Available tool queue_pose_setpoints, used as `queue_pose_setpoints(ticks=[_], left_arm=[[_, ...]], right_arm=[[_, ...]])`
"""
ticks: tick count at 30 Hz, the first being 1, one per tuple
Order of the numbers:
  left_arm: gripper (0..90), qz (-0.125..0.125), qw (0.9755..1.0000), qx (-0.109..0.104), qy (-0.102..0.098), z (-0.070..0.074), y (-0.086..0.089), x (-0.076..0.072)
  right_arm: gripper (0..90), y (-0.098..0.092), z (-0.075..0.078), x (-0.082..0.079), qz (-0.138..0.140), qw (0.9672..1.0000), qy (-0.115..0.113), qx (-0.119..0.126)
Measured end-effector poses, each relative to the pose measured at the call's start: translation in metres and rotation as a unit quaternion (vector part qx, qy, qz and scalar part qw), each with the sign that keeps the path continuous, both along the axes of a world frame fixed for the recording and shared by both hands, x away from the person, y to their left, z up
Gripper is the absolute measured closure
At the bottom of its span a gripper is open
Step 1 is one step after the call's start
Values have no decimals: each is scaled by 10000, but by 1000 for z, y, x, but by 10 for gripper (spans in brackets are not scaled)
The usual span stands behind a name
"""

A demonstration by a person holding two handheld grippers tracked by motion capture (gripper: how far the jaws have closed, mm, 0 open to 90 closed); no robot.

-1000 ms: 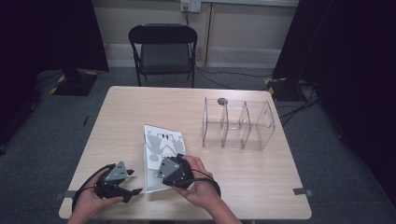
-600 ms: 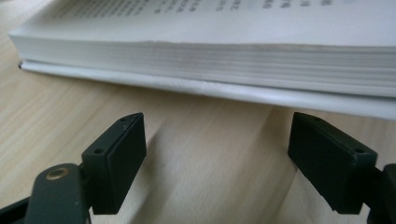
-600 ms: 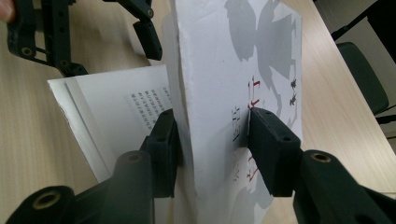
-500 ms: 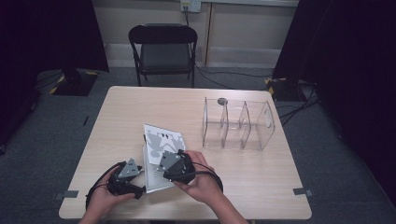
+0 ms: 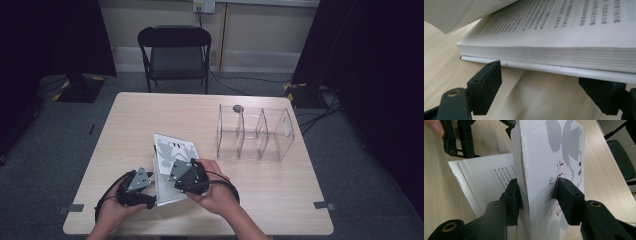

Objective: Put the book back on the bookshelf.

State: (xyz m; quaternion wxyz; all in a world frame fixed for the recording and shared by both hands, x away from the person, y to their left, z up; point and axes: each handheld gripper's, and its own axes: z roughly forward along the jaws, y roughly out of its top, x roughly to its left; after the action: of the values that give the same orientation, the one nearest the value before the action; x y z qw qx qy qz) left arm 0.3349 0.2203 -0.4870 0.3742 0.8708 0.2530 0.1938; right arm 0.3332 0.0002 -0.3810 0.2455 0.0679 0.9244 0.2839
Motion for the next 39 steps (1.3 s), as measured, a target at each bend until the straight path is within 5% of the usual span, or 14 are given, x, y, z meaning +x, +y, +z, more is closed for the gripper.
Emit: queue_pose_setpoints(ticks=[8, 15, 18, 19, 23, 27, 30, 33, 37, 39], left_arm=[[182, -361, 9983, 129, -448, 12, -9, -3], [201, -836, 9905, 402, -1013, 26, -18, -5], [289, -1093, 9882, 407, -995, 28, -21, -5], [305, -1246, 9847, 522, -1101, 28, -24, -6], [439, -1185, 9857, 357, -1140, 37, -20, -7], [496, -1191, 9875, 244, -1003, 46, -17, -6], [519, -1147, 9888, 278, -910, 53, -18, -5], [528, -1119, 9901, 288, -798, 59, -18, -3], [555, -1092, 9917, 234, -640, 68, -14, 0], [558, -1116, 9916, 222, -618, 70, -12, -1]], right_arm=[[562, 1, 7, 1, 95, 9999, 54, -88], [570, 2, 14, 4, 168, 9996, 53, -203], [570, 2, 16, 5, 196, 9995, 78, -231], [569, 2, 17, 5, 205, 9995, 88, -237], [538, 3, 18, 7, 253, 9990, 226, -289], [462, -1, 24, 11, 192, 9974, 664, 183], [374, -9, 34, 11, 151, 9910, 1057, 806], [348, -22, 39, 5, 191, 9897, 1013, 991], [298, -53, 39, 5, -127, 9865, 1064, 1237], [295, -73, 36, 8, -307, 9780, 1231, 1658]])
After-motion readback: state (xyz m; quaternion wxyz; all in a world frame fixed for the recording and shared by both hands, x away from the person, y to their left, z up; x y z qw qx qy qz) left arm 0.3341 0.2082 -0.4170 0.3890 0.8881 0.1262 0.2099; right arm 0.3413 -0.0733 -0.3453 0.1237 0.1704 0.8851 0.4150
